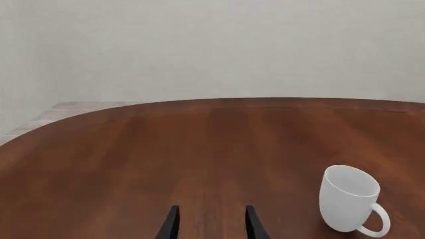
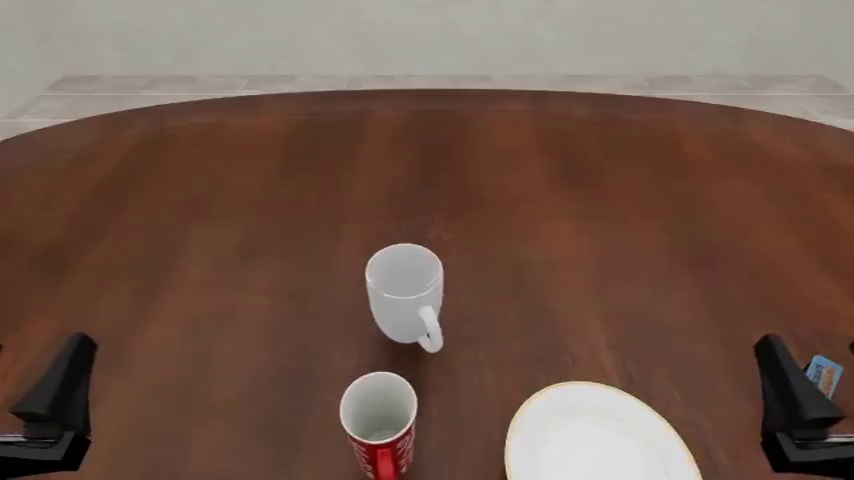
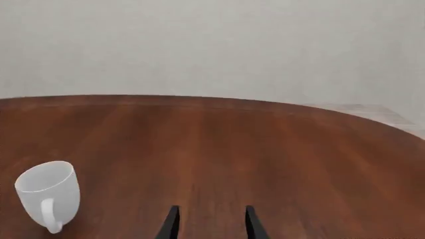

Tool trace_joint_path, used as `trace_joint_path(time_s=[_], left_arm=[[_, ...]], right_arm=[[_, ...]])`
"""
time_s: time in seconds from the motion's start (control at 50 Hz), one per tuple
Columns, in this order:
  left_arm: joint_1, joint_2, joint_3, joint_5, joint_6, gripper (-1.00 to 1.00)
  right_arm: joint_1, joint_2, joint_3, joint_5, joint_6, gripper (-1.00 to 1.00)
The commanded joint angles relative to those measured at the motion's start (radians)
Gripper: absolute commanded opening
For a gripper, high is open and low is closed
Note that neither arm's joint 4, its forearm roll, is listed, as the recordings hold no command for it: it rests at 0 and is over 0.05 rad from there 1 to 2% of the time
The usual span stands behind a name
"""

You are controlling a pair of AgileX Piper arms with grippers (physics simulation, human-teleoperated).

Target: Put the white mug on the plate.

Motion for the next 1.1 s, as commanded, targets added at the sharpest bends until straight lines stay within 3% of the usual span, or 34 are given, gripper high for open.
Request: trace_joint_path(time_s=[0.02, 0.42, 0.48, 0.66, 0.68, 0.8, 1.1], left_arm=[[0.000, 0.000, 0.000, 0.000, 0.000, 1.00], [0.000, 0.000, 0.000, 0.000, 0.000, 1.00], [0.000, 0.000, 0.000, 0.000, 0.000, 1.00], [0.000, 0.000, 0.000, 0.000, 0.000, 1.00], [0.000, 0.000, 0.000, 0.000, 0.000, 1.00], [0.000, 0.000, 0.000, 0.000, 0.000, 1.00], [0.000, 0.000, 0.000, 0.000, 0.000, 1.00]], right_arm=[[-0.002, 0.004, -0.003, -0.004, 0.015, 1.00], [0.010, 0.011, -0.002, -0.011, 0.016, 1.00], [0.026, 0.008, -0.003, -0.009, -0.005, 1.00], [0.098, 0.193, -0.011, -0.116, -0.026, 1.00], [0.120, 0.213, -0.041, -0.094, 0.011, 1.00], [0.153, 0.300, -0.103, -0.073, -0.020, 1.00], [0.270, 0.509, -0.243, -0.035, -0.026, 1.00]])
